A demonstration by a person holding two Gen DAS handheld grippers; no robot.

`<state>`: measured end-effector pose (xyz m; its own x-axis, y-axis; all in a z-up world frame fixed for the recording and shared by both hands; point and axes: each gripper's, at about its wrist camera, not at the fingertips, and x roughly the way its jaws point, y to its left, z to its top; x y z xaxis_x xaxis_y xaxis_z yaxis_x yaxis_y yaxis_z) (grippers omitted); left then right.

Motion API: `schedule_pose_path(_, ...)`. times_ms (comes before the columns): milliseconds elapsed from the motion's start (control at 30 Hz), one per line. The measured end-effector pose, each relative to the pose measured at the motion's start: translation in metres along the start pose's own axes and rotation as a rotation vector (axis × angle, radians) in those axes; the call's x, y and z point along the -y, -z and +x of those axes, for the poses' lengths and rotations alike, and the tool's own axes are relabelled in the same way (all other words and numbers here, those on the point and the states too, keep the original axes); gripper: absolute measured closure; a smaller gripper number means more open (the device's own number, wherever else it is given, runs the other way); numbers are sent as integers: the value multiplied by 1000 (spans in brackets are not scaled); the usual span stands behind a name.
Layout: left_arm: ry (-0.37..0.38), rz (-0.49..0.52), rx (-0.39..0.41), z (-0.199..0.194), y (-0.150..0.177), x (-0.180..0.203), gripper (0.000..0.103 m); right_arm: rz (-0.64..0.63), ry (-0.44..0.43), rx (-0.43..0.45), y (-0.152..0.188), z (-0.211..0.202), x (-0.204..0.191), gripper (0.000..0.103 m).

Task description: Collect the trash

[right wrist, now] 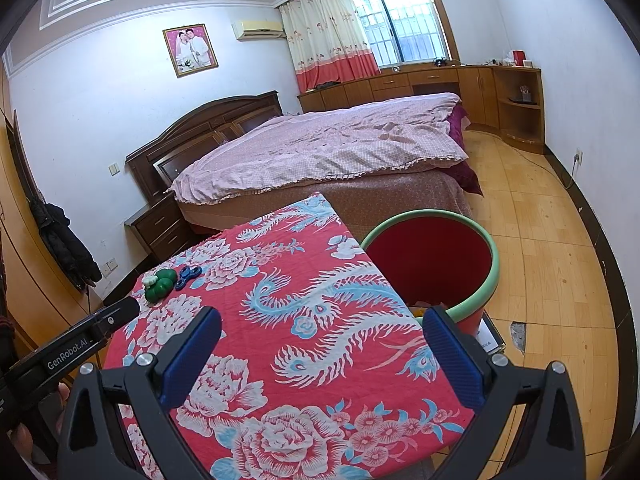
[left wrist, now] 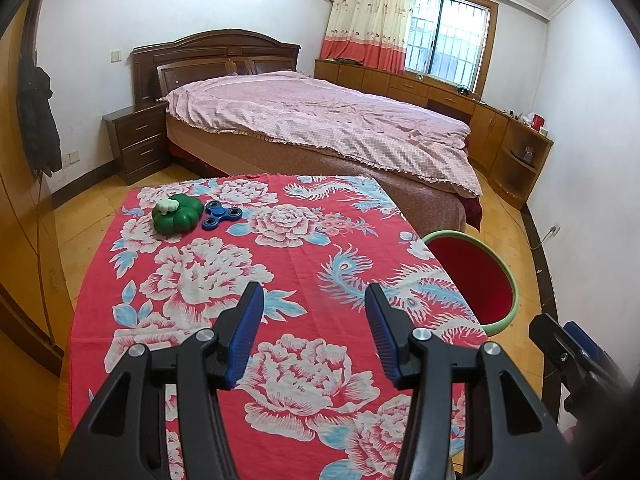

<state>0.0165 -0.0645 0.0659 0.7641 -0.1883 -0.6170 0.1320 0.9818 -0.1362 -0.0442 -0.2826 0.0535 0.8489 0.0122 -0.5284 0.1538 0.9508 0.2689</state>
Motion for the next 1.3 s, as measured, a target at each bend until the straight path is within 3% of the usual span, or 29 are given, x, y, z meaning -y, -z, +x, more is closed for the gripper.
schedule_pose_path(1300, -1, 1, -2, 1, 1, -4, 50, 2, -2, -4, -1, 0, 0, 0)
